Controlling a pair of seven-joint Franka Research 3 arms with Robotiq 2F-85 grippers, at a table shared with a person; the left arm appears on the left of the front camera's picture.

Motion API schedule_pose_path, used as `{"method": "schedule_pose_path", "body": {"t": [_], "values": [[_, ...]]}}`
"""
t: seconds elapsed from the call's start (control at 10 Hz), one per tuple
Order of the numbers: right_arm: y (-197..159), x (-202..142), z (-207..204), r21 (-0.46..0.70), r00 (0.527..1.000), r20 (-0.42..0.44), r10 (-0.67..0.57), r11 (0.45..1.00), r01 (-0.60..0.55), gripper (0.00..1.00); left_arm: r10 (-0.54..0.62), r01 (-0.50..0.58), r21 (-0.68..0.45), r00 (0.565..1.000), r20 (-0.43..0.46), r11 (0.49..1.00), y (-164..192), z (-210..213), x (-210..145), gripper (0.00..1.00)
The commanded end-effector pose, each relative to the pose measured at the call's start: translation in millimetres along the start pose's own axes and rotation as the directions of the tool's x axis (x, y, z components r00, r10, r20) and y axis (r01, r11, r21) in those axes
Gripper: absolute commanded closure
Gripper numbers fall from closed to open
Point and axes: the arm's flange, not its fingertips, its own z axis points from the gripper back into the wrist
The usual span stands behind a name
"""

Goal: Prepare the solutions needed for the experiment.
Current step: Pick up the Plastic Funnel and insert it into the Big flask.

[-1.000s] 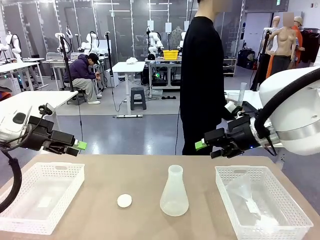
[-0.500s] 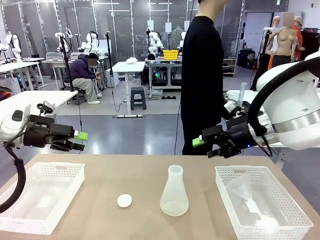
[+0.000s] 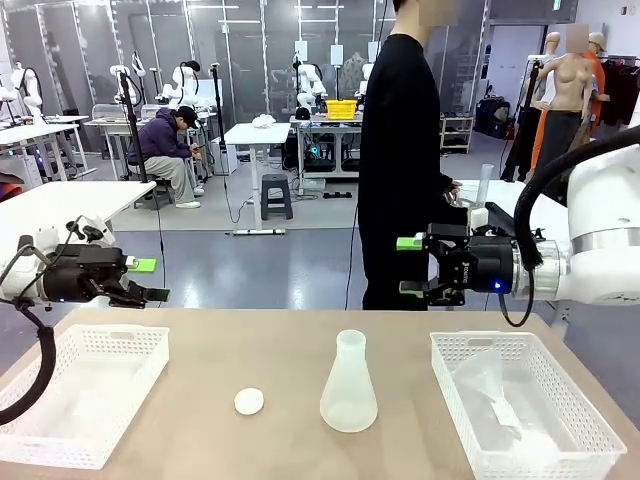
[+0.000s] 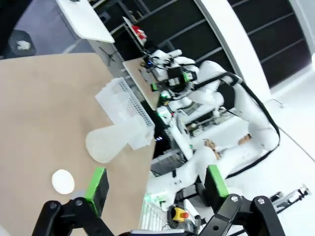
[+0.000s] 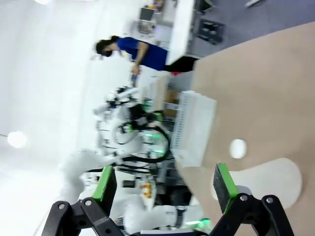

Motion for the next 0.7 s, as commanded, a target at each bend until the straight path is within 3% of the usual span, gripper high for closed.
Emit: {"method": "schedule_pose_path", "body": {"t": [0.0, 0.1, 0.3, 0.4, 0.6], "values": [[-4.2, 3.3, -2.4, 0.055, 0.999, 0.020, -0.036, 0.998, 0.035, 0.00, 0.156, -0.157, 0.044, 0.988, 0.022, 0.987, -6.0, -1.9, 6.1, 0.00], [-5.2, 3.6, 1.0, 0.088, 0.999, -0.005, -0.053, 0.995, 0.053, 0.00, 0.302, -0.303, 0.038, 0.953, 0.040, 0.952, -9.2, 0.7, 4.7, 0.00], [-8.1, 3.5, 6.8, 0.156, 0.996, -0.047, -0.075, 0.984, 0.082, 0.00, 0.452, -0.449, 0.058, 0.891, -0.054, 0.892, -14.4, 11.7, -1.6, 0.00], [-8.7, 4.4, 8.5, 0.151, 0.996, -0.046, -0.079, 0.985, 0.085, 0.00, 0.494, -0.489, 0.076, 0.868, -0.057, 0.869, -13.9, 14.4, -0.8, 0.00], [-7.8, 2.7, 11.6, 0.118, 0.998, -0.054, -0.019, 0.993, 0.025, 0.00, 0.464, -0.466, -0.004, 0.882, -0.078, 0.885, -12.3, 20.4, 2.8, 0.00]]}}
